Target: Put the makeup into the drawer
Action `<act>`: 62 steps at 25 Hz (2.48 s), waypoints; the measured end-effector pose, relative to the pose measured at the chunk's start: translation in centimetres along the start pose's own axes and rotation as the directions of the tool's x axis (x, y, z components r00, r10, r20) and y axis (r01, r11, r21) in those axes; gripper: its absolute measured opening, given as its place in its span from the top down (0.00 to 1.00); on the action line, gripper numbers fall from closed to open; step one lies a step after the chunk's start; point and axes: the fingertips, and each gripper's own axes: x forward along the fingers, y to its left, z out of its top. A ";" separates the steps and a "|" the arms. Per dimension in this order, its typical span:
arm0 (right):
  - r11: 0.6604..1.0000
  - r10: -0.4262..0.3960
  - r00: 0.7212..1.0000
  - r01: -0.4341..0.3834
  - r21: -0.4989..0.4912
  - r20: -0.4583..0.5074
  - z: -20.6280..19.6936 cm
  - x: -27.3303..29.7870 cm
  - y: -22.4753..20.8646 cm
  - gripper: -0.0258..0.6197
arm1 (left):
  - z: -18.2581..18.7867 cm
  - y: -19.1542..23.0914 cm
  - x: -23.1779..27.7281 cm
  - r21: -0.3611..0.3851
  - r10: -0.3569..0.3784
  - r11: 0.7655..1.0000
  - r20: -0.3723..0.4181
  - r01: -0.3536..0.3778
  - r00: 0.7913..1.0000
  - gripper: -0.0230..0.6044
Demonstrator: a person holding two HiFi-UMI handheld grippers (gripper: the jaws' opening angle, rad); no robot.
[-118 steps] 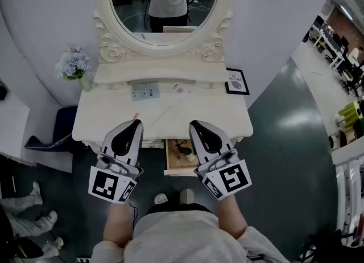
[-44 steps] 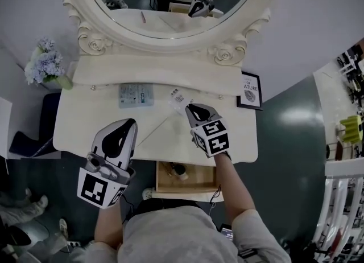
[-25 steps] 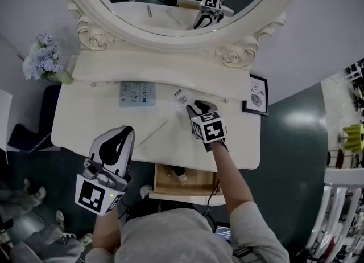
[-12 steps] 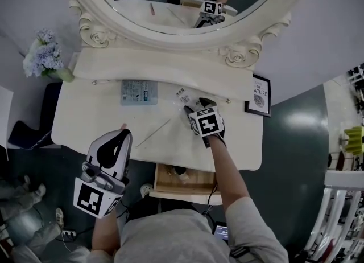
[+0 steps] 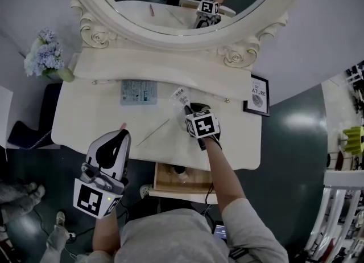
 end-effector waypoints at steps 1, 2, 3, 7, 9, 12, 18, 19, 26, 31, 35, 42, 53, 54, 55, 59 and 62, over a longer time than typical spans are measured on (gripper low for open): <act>1.000 -0.006 1.000 0.006 0.002 0.007 -0.1 -0.1 0.1 0.86 | 0.1 0.0 -0.1 0.002 0.000 1.000 0.001 0.000 1.000 0.94; 1.000 -0.012 1.000 0.012 0.005 0.011 -0.2 -0.2 0.2 0.87 | 0.2 -0.1 -0.3 0.006 0.000 1.000 0.003 0.000 1.000 0.94; 1.000 -0.016 1.000 0.016 0.011 0.014 -0.2 -0.3 0.2 0.88 | 0.4 -0.1 -0.4 0.009 0.000 1.000 0.005 0.000 1.000 0.94; 0.996 0.001 1.000 -0.004 0.094 0.031 -0.5 -1.4 0.6 0.89 | 0.7 0.0 -1.3 0.017 0.004 1.000 0.010 -0.004 1.000 0.94; 0.993 0.013 0.998 -0.019 0.119 0.055 -0.5 -2.3 1.2 0.89 | 0.9 0.1 -1.7 0.018 0.004 1.000 0.012 -0.004 1.000 0.94; 0.991 0.024 0.996 -0.036 0.129 0.087 -0.5 -3.8 2.4 0.89 | 1.3 0.0 -2.3 0.015 -0.003 1.000 0.022 0.003 1.000 0.94; 0.983 0.032 0.987 -0.060 0.173 0.158 -0.5 -7.2 4.0 0.89 | 2.3 -1.1 -3.3 0.020 -0.040 0.999 0.049 0.039 0.998 0.94; 0.981 0.032 0.985 -0.063 0.183 0.171 -0.5 -7.8 4.2 0.89 | 2.5 -1.2 -3.5 0.020 -0.044 0.999 0.051 0.043 0.998 0.94; 0.966 0.016 0.962 -0.086 0.245 0.274 -0.3 -12.4 6.0 0.89 | 3.4 -2.1 -4.9 0.020 -0.078 0.997 0.065 0.077 0.995 0.94; 0.957 -0.004 0.936 -0.098 0.272 0.352 -0.2 -15.8 7.5 0.89 | 3.8 -2.9 -6.0 0.007 -0.103 0.995 0.068 0.103 0.992 0.94; 0.951 -0.018 0.911 -0.112 0.289 0.413 0.1 -18.1 8.7 0.89 | 4.3 -3.3 -6.9 0.012 -0.126 0.992 0.072 0.126 0.989 0.94; 0.949 -0.041 0.864 -0.123 0.290 0.502 0.5 -21.8 11.0 0.89 | 4.9 -3.6 -8.8 0.023 -0.143 0.990 0.071 0.141 0.987 0.94; 0.937 -0.096 0.815 -0.119 0.328 0.571 -0.5 -25.7 13.4 0.89 | 5.6 -4.7 -11.3 0.033 -0.180 0.983 0.072 0.178 0.981 0.94; 0.936 -0.101 0.811 -0.120 0.332 0.577 -0.6 -26.0 13.5 0.89 | 5.6 -4.8 -11.5 0.036 -0.183 0.983 0.074 0.181 0.980 0.94; 0.934 -0.105 0.806 -0.121 0.336 0.583 -0.7 -26.3 13.7 0.89 | 5.7 -4.8 -11.8 0.039 -0.185 0.982 0.077 0.182 0.980 0.94; 0.932 -0.127 0.790 -0.112 0.344 0.600 -1.2 -27.7 14.4 0.89 | 6.2 -5.2 -13.0 0.044 -0.191 0.981 0.088 0.188 0.978 0.94; 0.931 -0.142 0.781 -0.102 0.349 0.608 -1.6 -28.7 15.0 0.89 | 6.5 -5.6 -13.7 0.040 -0.203 0.979 0.091 0.200 0.975 0.94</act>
